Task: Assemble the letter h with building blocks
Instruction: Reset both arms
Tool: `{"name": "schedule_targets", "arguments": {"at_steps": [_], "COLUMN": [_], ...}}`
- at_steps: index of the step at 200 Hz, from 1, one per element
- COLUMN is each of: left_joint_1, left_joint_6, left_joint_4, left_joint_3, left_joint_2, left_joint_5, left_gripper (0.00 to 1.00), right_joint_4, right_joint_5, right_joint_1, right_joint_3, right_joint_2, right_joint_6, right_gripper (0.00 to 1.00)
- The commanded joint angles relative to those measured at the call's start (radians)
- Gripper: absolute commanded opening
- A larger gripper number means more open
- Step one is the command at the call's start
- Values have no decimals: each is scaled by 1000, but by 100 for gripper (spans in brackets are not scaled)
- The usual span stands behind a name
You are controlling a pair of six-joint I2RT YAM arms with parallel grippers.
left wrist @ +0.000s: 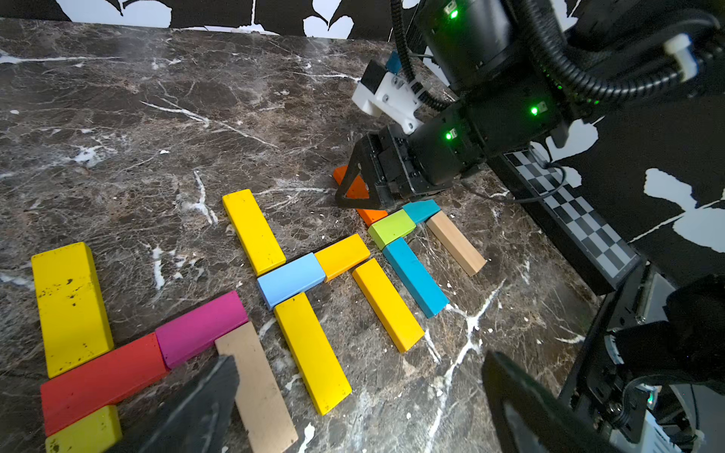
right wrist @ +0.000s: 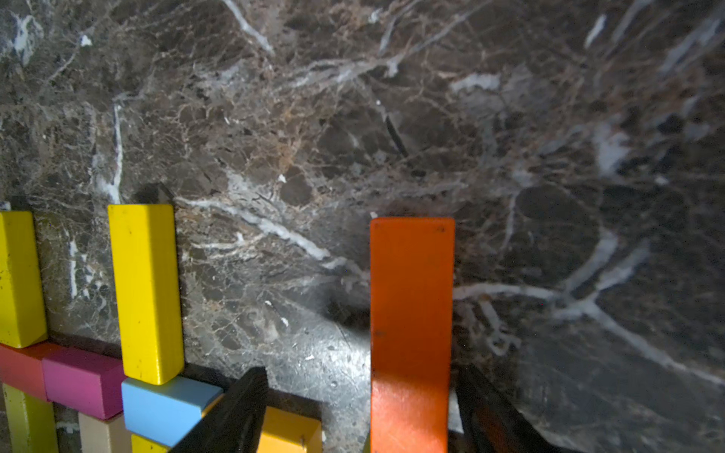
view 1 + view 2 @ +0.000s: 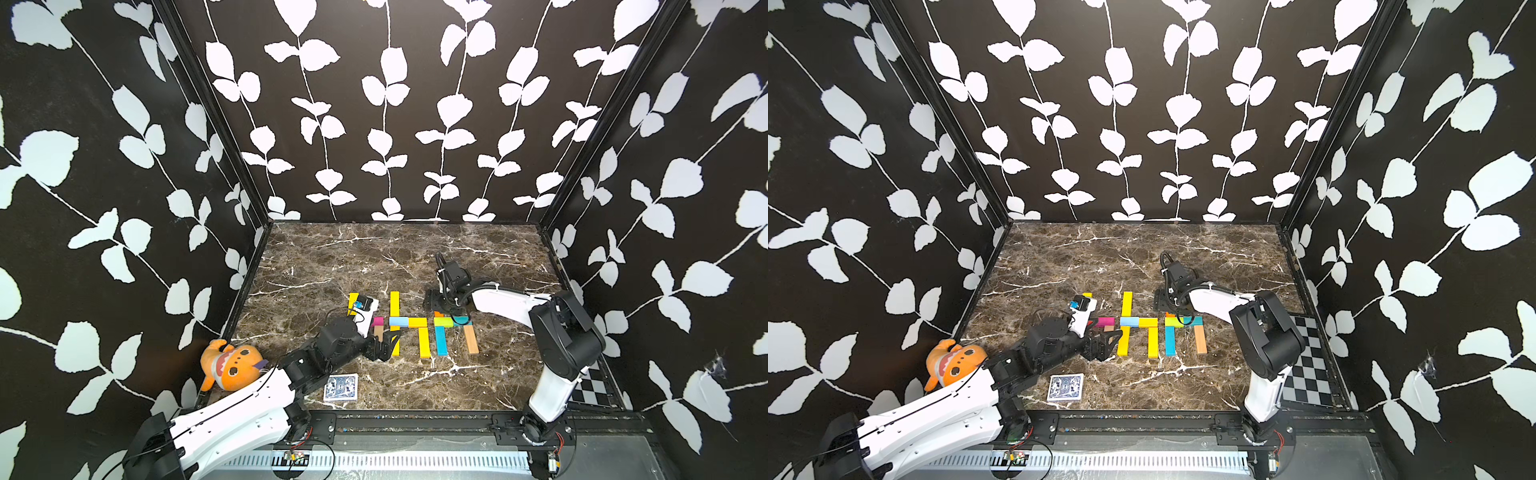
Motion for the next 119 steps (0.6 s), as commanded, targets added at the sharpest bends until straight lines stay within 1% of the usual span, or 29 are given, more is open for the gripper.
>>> {"name": "schedule_targets", "arguments": {"at_steps": [1,78,119], "left_joint_1": [5,3,4], "left_joint_6": [-2,-5,-9], "left_joint_4": [8,15,17], "left_joint_3": [10,7,8], "left_joint_2": [-1,6,12], "left_joint_5": [-1,0,4], "left_gripper": [99,99,99], "right_joint_4": [13,25,-13], "right_joint_5": [-3,-12,49], "right_joint_1": [10,13,11], "right_joint_3": [-3,-1,25], "right_joint_2": [17,16,29], "right_joint_6": [13,20,2], "right_gripper": [75,75,77]}}
